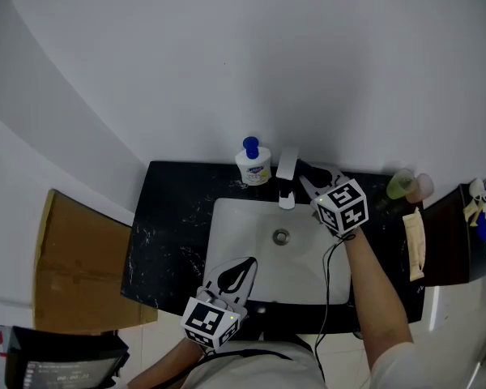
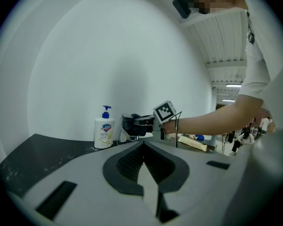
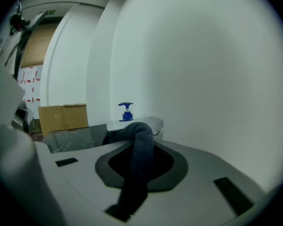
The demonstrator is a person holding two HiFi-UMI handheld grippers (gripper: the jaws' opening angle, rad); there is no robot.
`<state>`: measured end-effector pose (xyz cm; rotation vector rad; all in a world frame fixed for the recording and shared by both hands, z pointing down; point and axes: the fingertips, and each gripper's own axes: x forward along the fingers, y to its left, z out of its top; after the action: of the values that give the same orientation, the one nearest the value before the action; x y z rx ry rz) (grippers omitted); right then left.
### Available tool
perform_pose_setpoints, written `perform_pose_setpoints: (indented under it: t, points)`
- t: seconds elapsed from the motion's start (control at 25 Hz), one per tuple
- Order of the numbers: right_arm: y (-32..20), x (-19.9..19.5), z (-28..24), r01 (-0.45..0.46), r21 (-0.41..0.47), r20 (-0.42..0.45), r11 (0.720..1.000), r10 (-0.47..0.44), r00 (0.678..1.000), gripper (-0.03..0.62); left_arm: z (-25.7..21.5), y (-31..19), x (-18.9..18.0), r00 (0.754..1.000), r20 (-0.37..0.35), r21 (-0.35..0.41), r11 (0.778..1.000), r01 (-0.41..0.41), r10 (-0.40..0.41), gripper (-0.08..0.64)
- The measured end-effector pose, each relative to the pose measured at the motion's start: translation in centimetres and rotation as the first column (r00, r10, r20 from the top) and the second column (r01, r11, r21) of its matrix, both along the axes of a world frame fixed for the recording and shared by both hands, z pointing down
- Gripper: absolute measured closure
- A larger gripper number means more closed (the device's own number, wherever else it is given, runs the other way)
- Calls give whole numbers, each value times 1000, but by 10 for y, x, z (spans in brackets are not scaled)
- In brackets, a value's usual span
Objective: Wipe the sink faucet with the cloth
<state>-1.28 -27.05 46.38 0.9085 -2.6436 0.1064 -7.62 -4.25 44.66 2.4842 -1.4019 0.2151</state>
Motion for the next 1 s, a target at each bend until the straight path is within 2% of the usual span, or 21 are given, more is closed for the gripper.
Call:
perform_pose_setpoints:
  t: [0.16,0.36,0.52,0.6,0.68,0.8,1.0]
  points:
    - [17,-8,-4,23,-19,58,1000,-22,998,538,-1,1,5,1000,2,2,1000,-14,14,558]
    - [48,-14,-7,99,-47,121,994,-92,988,538,-2,2,11,999,2,8,999,-34,34,558]
    - [80,-25,-9,179,-30,107,983,-175,979,538,-2,2,15,999,-4,8,999,-48,48,558]
    - [88,-27,-6,190,-29,92,981,-186,978,538,-3,1,17,998,-5,10,998,-55,55,558]
    - [88,-21,2,165,-39,78,985,-162,984,538,-4,1,20,998,-6,12,998,-63,63,558]
    - [70,-2,15,52,-57,84,997,-47,995,538,-4,0,22,997,-1,10,997,-71,71,558]
    - [24,18,28,-116,-136,151,984,137,979,538,0,-2,21,997,14,-2,998,-70,70,558]
